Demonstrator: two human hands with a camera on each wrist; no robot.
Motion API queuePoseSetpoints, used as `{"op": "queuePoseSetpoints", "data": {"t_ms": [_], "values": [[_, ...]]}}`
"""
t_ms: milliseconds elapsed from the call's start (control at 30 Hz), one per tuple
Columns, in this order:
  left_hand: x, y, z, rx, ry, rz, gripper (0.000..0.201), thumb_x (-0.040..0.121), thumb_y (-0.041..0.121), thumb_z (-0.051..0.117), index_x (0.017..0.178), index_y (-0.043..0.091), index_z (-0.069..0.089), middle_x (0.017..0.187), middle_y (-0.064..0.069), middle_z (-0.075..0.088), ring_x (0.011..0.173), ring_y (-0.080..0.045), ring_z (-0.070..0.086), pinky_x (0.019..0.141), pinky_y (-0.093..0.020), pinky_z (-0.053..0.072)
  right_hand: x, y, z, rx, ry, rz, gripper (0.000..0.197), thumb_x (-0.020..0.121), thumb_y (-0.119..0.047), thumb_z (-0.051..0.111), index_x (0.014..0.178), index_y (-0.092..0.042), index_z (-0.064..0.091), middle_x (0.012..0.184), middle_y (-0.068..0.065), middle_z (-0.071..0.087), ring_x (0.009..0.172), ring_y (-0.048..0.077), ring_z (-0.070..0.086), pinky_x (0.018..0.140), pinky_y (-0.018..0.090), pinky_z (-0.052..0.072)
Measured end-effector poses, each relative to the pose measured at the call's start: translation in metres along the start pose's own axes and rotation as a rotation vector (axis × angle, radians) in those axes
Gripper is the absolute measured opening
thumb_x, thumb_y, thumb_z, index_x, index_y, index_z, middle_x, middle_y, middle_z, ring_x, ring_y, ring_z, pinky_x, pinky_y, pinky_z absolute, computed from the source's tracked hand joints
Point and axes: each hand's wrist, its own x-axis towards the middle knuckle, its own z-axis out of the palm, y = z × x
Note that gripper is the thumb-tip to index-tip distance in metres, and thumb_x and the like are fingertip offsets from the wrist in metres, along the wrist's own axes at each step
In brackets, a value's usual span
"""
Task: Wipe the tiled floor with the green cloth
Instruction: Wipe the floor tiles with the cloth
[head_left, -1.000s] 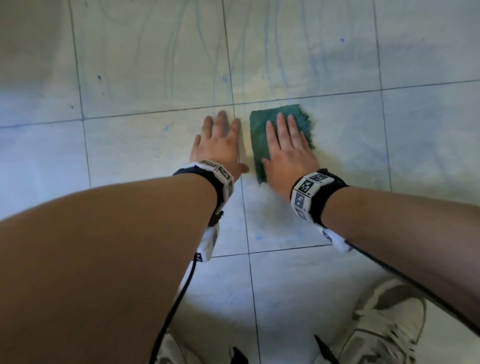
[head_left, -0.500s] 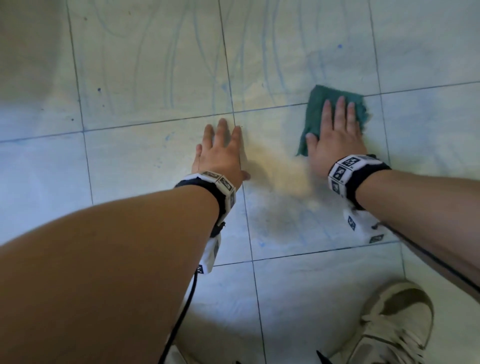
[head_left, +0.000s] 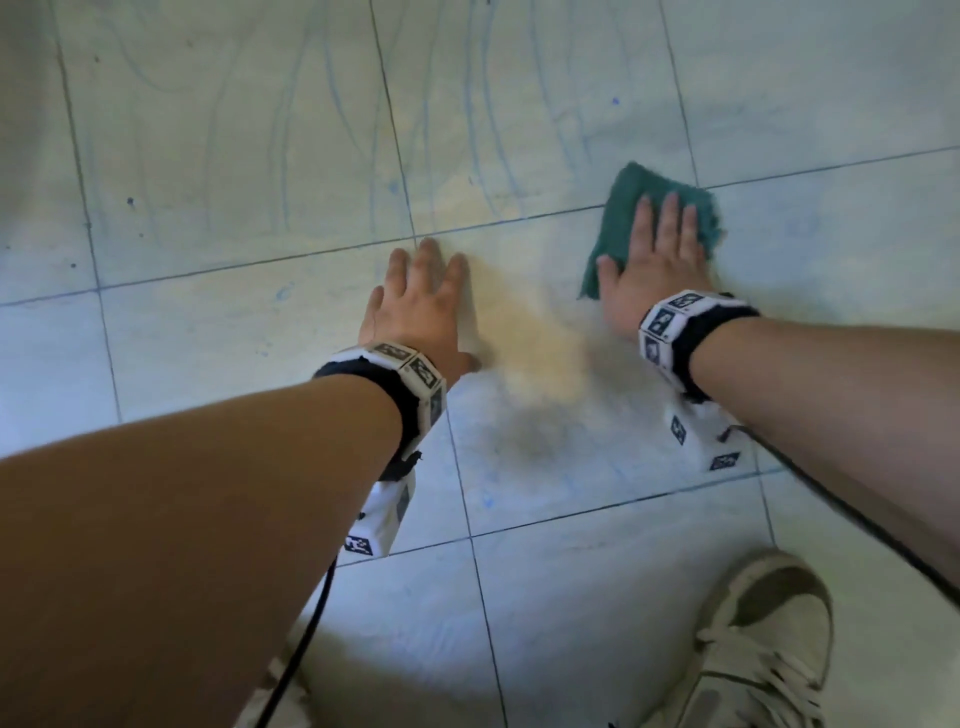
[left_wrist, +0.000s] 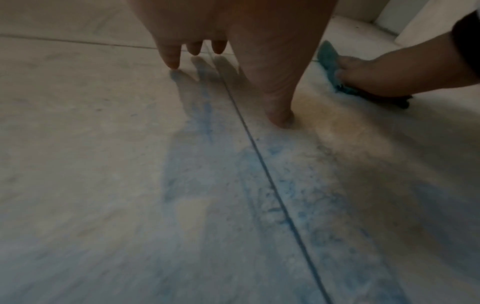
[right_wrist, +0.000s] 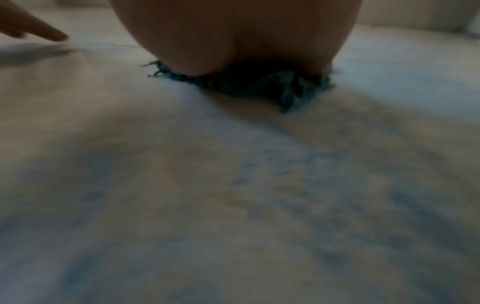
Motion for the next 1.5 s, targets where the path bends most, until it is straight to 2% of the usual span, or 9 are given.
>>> {"op": "queuePoseSetpoints", "data": {"t_ms": [133,300,400,600,700,1033,1333,1400,1500], "values": [[0.006,0.021,0.002,0.036,-0.092,0.055,0.115,0.076,0.052,0.078,0.156,0.031,-0.002,0.163,-0.002,-0.019,0.150,-0.032,-0.015,0.123,-0.051,0.007,0.001,-0.004,0.000,0.107,0.017,0.212,0.081,0.100,-0.047,0.038,0.159,-0.011,-0.004,0.165,0.015,-0.011,0.152,0.034,-0.009,0.123,0.048,0.005],[0.008,0.020,0.010,0.020,-0.032,0.042,0.101,0.082,0.049,0.070,0.157,0.028,0.007,0.164,0.000,-0.016,0.150,-0.031,-0.015,0.123,-0.049,0.006,-0.054,-0.073,0.021,-0.030,-0.058,-0.364,0.081,0.098,-0.048,0.034,0.158,-0.013,-0.007,0.164,0.014,-0.017,0.151,0.034,-0.017,0.123,0.047,-0.002],[0.006,0.018,0.010,0.013,-0.032,0.049,0.107,0.078,0.055,0.073,0.157,0.026,0.008,0.164,0.002,-0.016,0.150,-0.030,-0.016,0.123,-0.048,0.006,-0.057,-0.059,0.024,-0.082,-0.057,-0.470,0.081,0.099,-0.050,0.035,0.159,-0.017,-0.007,0.165,0.009,-0.018,0.151,0.029,-0.018,0.121,0.043,-0.007],[0.005,0.018,0.006,0.025,-0.093,0.051,0.118,0.077,0.053,0.077,0.157,0.031,-0.007,0.162,0.003,-0.024,0.149,-0.029,-0.021,0.123,-0.048,0.003,-0.010,0.082,0.011,-0.012,-0.004,0.169,0.079,0.101,-0.051,0.028,0.158,-0.008,-0.006,0.164,0.019,-0.011,0.152,0.038,-0.008,0.124,0.050,0.003],[0.005,0.020,0.006,0.026,-0.086,0.040,0.118,0.076,0.052,0.079,0.157,0.031,-0.005,0.162,0.003,-0.022,0.149,-0.029,-0.019,0.122,-0.048,0.005,-0.012,0.076,0.010,0.126,0.015,0.345,0.079,0.102,-0.046,0.033,0.158,-0.007,-0.004,0.165,0.019,-0.009,0.152,0.038,-0.007,0.123,0.049,0.005],[0.010,0.040,0.002,0.140,-0.023,0.107,0.120,0.075,0.062,0.074,0.157,0.027,-0.005,0.164,0.000,-0.016,0.151,-0.027,-0.013,0.123,-0.047,0.005,-0.115,0.011,0.042,-0.106,-0.148,-0.433,0.083,0.100,-0.052,0.033,0.157,-0.015,-0.015,0.162,0.011,-0.026,0.150,0.030,-0.024,0.124,0.044,-0.007],[0.004,0.085,0.025,0.158,-0.084,0.200,0.119,0.074,0.064,0.073,0.156,0.030,-0.007,0.162,0.000,-0.023,0.150,-0.030,-0.018,0.123,-0.049,0.003,-0.061,0.124,0.037,0.160,-0.006,0.356,0.079,0.101,-0.046,0.033,0.158,-0.009,-0.008,0.164,0.018,-0.013,0.152,0.035,-0.010,0.124,0.048,0.003],[0.005,0.086,0.024,0.163,-0.095,0.200,0.120,0.074,0.063,0.074,0.156,0.031,-0.007,0.162,0.000,-0.024,0.149,-0.031,-0.019,0.122,-0.051,0.003,-0.060,0.101,0.034,0.186,-0.004,0.354,0.081,0.100,-0.046,0.034,0.158,-0.008,-0.008,0.164,0.019,-0.013,0.151,0.038,-0.011,0.123,0.050,0.002],[0.007,0.089,0.025,0.153,-0.083,0.199,0.119,0.074,0.062,0.075,0.156,0.030,-0.006,0.162,0.000,-0.023,0.149,-0.032,-0.019,0.122,-0.052,0.004,-0.079,0.064,0.035,0.030,-0.057,-0.015,0.085,0.099,-0.051,0.033,0.156,-0.009,-0.015,0.162,0.018,-0.023,0.149,0.038,-0.020,0.123,0.049,-0.004]]}}
